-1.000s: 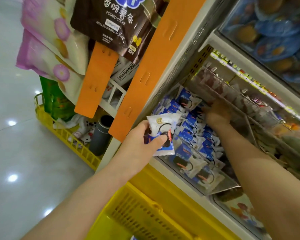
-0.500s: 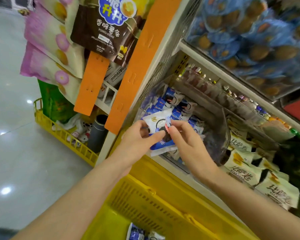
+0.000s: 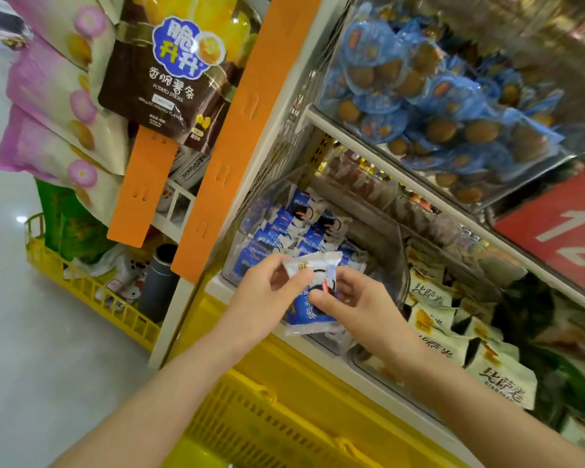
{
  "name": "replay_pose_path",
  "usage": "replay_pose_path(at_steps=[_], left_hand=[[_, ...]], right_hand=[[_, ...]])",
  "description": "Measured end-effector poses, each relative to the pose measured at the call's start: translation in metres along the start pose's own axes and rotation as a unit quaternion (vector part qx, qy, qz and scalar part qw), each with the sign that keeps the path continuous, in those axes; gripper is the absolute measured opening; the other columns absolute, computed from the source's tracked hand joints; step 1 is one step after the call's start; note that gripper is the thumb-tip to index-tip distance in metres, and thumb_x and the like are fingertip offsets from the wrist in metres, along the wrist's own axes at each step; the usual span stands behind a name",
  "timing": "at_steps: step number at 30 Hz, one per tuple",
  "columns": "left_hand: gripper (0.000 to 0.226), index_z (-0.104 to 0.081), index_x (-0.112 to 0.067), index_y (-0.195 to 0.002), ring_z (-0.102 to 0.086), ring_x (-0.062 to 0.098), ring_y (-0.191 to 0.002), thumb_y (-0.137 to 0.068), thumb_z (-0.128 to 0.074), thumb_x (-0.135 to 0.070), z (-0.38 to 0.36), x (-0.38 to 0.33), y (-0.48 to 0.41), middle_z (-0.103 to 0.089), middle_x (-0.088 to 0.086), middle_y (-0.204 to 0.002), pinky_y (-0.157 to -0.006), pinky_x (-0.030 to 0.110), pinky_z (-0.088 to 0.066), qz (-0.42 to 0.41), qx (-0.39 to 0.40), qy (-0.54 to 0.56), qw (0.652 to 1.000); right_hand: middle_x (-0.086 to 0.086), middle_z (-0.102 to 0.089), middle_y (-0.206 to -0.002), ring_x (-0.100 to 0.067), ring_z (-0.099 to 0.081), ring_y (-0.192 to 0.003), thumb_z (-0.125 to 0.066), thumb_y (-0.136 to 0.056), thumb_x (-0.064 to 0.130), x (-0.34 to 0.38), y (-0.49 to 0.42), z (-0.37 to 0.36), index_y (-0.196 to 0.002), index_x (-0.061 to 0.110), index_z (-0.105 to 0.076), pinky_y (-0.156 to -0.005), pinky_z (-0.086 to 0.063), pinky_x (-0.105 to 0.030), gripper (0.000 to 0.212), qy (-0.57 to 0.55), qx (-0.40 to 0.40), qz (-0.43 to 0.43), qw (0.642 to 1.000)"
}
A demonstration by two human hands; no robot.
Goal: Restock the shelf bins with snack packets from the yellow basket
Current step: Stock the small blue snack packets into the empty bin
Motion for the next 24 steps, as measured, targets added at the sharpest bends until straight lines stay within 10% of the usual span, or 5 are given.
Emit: replay_pose_path(at_steps=[6, 15, 20, 24], left_hand=[[0.022, -0.058, -0.033, -0.099, -0.063, -0.002, -0.091, -0.081, -0.069, -0.026, 0.001, -0.002, -0.015, -0.064, -0.014, -0.103, -0.073, 0.018, -0.052, 0.016, 0.020, -0.019, 0.999], [0.039, -0.049, -0.038, -0.125, -0.041, -0.016, -0.099, -0.089, -0.059, -0.029, 0.003, -0.029, -0.030, -0.047, -0.025, -0.123, -0.074, 0.001, -0.032, -0.149, 0.050, -0.290, 0.944], [0.040, -0.041, -0.031, -0.132, -0.043, 0.003, -0.116, -0.093, -0.050, -0.032, 0.016, -0.030, -0.046, -0.049, -0.014, -0.124, -0.097, 0.022, -0.034, -0.172, -0.003, -0.392, 0.904], [0.034, -0.056, -0.028, -0.115, -0.052, 0.006, -0.102, -0.095, -0.033, -0.044, 0.021, -0.011, -0.055, -0.061, -0.012, -0.110, -0.099, 0.025, -0.021, -0.181, 0.009, -0.525, 0.832]], right_hand=[[0.003, -0.074, -0.087, -0.012, -0.070, -0.083, -0.070, -0.075, 0.039, -0.006, -0.016, 0.017, -0.101, 0.017, -0.064, -0.073, -0.057, -0.023, 0.035, -0.081, -0.009, -0.058, 0.995], [0.030, -0.055, -0.099, 0.019, -0.052, -0.090, -0.075, -0.073, 0.037, 0.003, -0.031, 0.023, -0.109, 0.035, -0.057, -0.072, -0.039, 0.002, 0.041, 0.197, -0.017, 0.044, 0.979], [0.006, -0.057, -0.117, -0.006, -0.059, -0.077, -0.067, -0.081, 0.041, -0.023, -0.070, 0.064, -0.120, 0.023, -0.055, -0.056, -0.046, -0.013, 0.045, 0.164, -0.148, -0.052, 0.974], [-0.013, -0.055, -0.132, -0.028, -0.052, -0.117, -0.054, -0.093, 0.036, -0.053, -0.117, 0.080, -0.130, 0.007, -0.052, -0.095, -0.040, -0.034, 0.047, 0.164, -0.192, -0.111, 0.961]])
Point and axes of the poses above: each hand's wrist, its own y-axis away from the middle knuckle, its own z-axis out of the back of the hand, x = y × z, the point moved 7 cm from there along -y, towards the middle knuckle
